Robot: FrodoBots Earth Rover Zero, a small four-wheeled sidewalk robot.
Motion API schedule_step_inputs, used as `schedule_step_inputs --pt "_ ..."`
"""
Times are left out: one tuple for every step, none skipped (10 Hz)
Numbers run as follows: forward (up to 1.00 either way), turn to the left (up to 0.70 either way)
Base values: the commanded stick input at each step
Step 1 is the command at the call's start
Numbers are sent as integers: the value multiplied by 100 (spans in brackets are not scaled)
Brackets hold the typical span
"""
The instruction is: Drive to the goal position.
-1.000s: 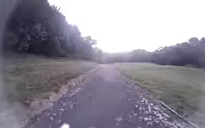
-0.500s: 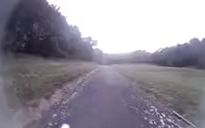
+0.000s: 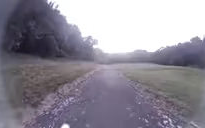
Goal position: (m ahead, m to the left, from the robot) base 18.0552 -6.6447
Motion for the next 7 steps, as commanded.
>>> schedule_step_inputs --pt "70 0" --pt "70 0" --pt "70 0" --pt "70 0" --pt "70 0" --pt "70 0" --pt "70 0"
